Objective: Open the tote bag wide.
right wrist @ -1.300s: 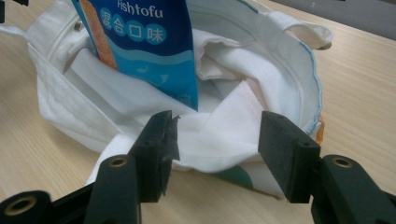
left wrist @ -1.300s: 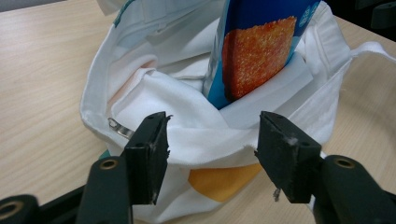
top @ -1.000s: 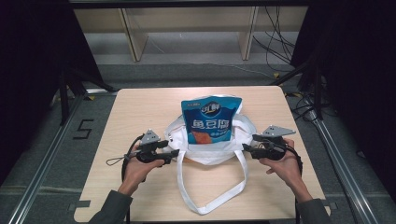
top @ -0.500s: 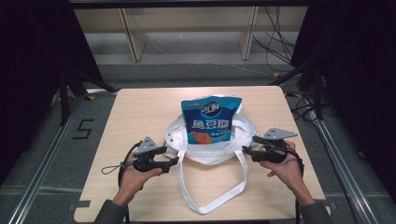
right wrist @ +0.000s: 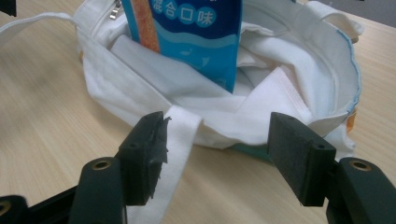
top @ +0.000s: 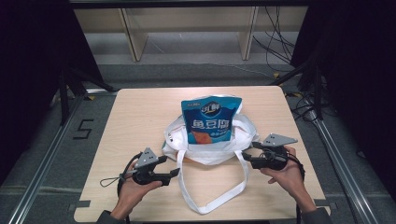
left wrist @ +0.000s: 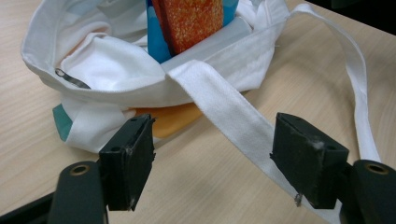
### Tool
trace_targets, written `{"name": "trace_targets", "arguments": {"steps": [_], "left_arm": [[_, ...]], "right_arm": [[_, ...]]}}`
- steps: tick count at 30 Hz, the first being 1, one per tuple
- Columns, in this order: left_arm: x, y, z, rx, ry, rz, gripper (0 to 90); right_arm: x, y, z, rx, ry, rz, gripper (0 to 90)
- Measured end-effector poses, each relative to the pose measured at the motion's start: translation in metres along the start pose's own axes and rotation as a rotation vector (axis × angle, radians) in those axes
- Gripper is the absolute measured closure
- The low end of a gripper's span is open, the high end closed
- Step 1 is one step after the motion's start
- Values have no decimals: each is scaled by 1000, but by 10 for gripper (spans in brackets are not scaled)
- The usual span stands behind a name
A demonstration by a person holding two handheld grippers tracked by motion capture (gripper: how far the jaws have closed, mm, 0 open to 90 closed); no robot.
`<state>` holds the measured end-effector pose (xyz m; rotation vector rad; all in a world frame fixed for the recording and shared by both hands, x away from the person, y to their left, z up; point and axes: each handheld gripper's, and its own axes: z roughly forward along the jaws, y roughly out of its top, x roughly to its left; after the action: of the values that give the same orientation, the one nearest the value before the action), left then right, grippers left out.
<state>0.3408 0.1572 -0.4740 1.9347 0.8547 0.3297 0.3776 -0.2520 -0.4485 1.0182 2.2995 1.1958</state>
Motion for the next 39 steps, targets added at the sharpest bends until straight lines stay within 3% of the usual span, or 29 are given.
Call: {"name": "trace_targets", "arguments": {"steps": [1,2,3,5,6,9,13,14,15,16,18,20,22,23,24,25,27,28,29,30,33,36,39], "left_arm": [[0,-1,0,1,0,-1,289],[0,-2,0,-5,-7,-3,288],[0,-2,-1,-4,-4,-6,288],[0,-4,-2,-2,-4,-4,286],[-1,-5,-2,0,-4,-6,285],[-3,-9,-3,4,-2,-22,283],[-3,-14,-3,22,-2,-4,283],[-4,-15,-3,22,-6,-18,283],[-4,-16,-3,29,-7,5,283],[-5,-18,-3,28,-5,-8,283],[-8,-19,-3,33,0,-8,277],[-9,-21,-3,28,-5,-1,274],[-11,-22,-3,33,-7,6,272],[-13,-23,-3,34,0,-11,271],[-12,-23,-3,36,-6,14,270],[-14,-25,-3,38,-4,-5,269],[-15,-26,-5,43,-7,14,268],[-15,-26,-6,61,-3,34,268],[-16,-27,-6,51,3,22,267],[-17,-27,-7,52,6,25,267],[-20,-30,-7,42,1,14,264],[-21,-31,-11,73,5,48,258],[-26,-33,-12,64,6,46,253]], "right_arm": [[0,0,0,-2,0,-17,377],[3,-1,-2,19,10,17,376],[0,-1,-1,-3,2,-31,375],[2,-2,-2,-8,3,-30,373],[5,-2,-4,8,12,-2,372],[5,-4,-4,0,12,-37,368],[11,-7,-7,6,20,-23,364],[12,-8,-7,0,22,-38,363],[13,-9,-8,5,19,-35,362],[13,-10,-9,-2,15,-51,362],[17,-13,-11,13,17,-29,361],[17,-15,-11,4,21,-58,359],[19,-19,-13,7,15,-51,353],[20,-20,-14,7,19,-50,353],[21,-22,-15,8,17,-50,353],[23,-23,-17,18,18,-29,352],[22,-26,-18,9,14,-54,350],[23,-27,-20,10,13,-48,349],[27,-29,-21,23,18,-15,348],[24,-29,-21,7,15,-51,347],[26,-34,-24,9,21,-52,346],[29,-39,-28,17,28,-38,344],[32,-44,-30,13,26,-43,340]]}}
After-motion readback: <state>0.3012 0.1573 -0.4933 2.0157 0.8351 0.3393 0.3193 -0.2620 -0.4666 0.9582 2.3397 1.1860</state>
